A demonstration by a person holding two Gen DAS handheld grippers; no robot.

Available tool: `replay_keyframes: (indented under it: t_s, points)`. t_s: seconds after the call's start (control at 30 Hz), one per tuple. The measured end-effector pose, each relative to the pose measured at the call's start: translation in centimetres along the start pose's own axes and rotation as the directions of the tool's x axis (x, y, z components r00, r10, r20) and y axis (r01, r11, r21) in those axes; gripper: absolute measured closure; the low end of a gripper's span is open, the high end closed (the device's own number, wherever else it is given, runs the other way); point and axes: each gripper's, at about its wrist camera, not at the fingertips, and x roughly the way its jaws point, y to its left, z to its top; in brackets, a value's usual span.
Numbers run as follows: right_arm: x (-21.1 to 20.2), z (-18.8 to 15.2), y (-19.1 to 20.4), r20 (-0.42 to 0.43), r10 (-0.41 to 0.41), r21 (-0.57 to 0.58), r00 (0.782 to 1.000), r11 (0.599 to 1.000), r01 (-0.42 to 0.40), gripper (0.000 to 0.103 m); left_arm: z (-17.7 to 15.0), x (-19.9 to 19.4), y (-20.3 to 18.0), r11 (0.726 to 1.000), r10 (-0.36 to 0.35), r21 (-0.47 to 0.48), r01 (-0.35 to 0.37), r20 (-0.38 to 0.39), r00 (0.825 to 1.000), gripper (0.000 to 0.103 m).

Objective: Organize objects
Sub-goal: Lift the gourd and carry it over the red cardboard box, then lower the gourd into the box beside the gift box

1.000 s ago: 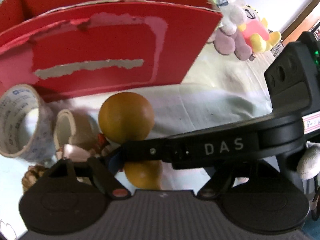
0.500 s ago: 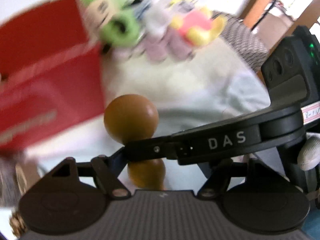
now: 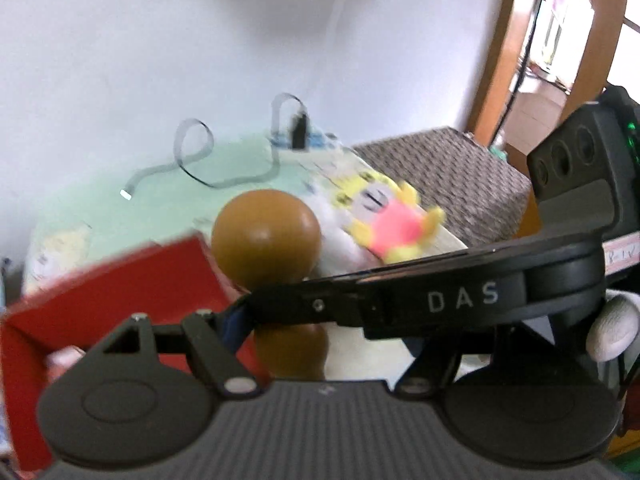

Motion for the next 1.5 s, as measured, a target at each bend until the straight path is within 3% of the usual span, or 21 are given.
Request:
replay_keyframes:
  t_s: [0.17, 0.33, 0.53, 0.57, 0.6, 0.7, 0.83, 0.87, 0.93, 1.0, 1.03, 1.1, 1.2, 1.3, 1.4, 1.5]
  points:
    - [6.4, 2.2, 2.1, -0.060, -0.021, -0.004, 0.998, 1.000, 0.021, 0.072, 0.6, 0.7, 6.9, 0.999, 0.022, -0.043, -0.024, -0.047, 0.999, 0.031]
    - [13.3, 1.8, 1.5, -0.183, -0.065, 0.063, 0.981, 0.995, 0.077, 0.072, -0.8, 4.2, 13.8, 0.988, -0.032, -0.157, 0.007, -0.153, 0.988, 0.031]
    - [19.7, -0.3, 0.0, -0.318, -0.188, 0.085, 0.929, 0.970, 0.226, 0.074, -3.5, 7.9, 18.2, 0.980, -0.030, -0.198, -0.027, -0.279, 0.960, 0.033]
    - [20.5, -0.6, -0.2, -0.346, -0.208, 0.088, 0.915, 0.964, 0.252, 0.086, -3.9, 8.3, 18.5, 0.979, -0.028, -0.201, -0.033, -0.294, 0.955, 0.033]
    - [21.4, -0.8, -0.4, -0.369, -0.219, 0.090, 0.903, 0.959, 0.269, 0.091, -4.4, 8.0, 19.4, 0.977, -0.031, -0.209, -0.036, -0.309, 0.951, 0.033]
    - [22.9, -1.0, -0.8, -0.427, -0.208, 0.135, 0.880, 0.948, 0.289, 0.093, -5.5, 8.3, 20.7, 0.970, -0.031, -0.238, -0.052, -0.333, 0.943, 0.023]
    - [23.2, -0.7, -0.1, -0.432, -0.178, 0.155, 0.884, 0.951, 0.267, 0.094, -6.2, 7.4, 21.5, 0.972, 0.006, -0.221, -0.081, -0.319, 0.948, 0.016]
    - [23.1, -0.4, 0.0, -0.432, -0.185, 0.131, 0.883, 0.955, 0.264, 0.090, -6.3, 7.1, 21.3, 0.975, 0.041, -0.194, -0.107, -0.315, 0.948, 0.022]
    - [22.7, 0.0, 0.8, -0.427, -0.283, 0.011, 0.859, 0.948, 0.318, 0.086, -6.4, 6.6, 20.6, 0.981, 0.125, -0.103, -0.162, -0.298, 0.946, 0.025]
    - [22.7, 0.6, 1.6, -0.434, -0.386, -0.140, 0.814, 0.921, 0.363, 0.083, -6.7, 6.1, 20.5, 0.982, 0.153, -0.066, -0.177, -0.270, 0.950, 0.026]
    - [22.3, 0.7, 1.8, -0.439, -0.405, -0.190, 0.802, 0.914, 0.358, 0.083, -6.8, 5.7, 20.8, 0.982, 0.149, -0.071, -0.173, -0.258, 0.954, 0.026]
    - [21.5, 1.1, 2.4, -0.459, -0.409, -0.282, 0.788, 0.909, 0.308, 0.082, -7.1, 4.9, 21.6, 0.980, 0.147, -0.101, -0.174, -0.226, 0.963, 0.026]
    - [20.4, 0.8, 3.6, -0.529, -0.384, -0.431, 0.757, 0.890, 0.150, 0.080, -7.5, 3.9, 23.4, 0.970, 0.155, -0.162, -0.183, -0.171, 0.973, 0.025]
    - [20.4, -0.5, 5.1, -0.529, -0.421, -0.570, 0.737, 0.819, 0.060, 0.077, -7.4, 3.9, 25.1, 0.952, 0.186, -0.219, -0.216, -0.149, 0.971, 0.026]
    - [21.9, -2.0, 5.9, -0.505, -0.487, -0.679, 0.713, 0.734, 0.022, 0.075, -7.1, 4.3, 25.6, 0.934, 0.238, -0.238, -0.267, -0.144, 0.961, 0.026]
    - [23.7, -2.9, 5.5, -0.507, -0.516, -0.700, 0.691, 0.714, 0.020, 0.074, -6.9, 4.7, 25.4, 0.918, 0.304, -0.218, -0.331, -0.146, 0.941, 0.025]
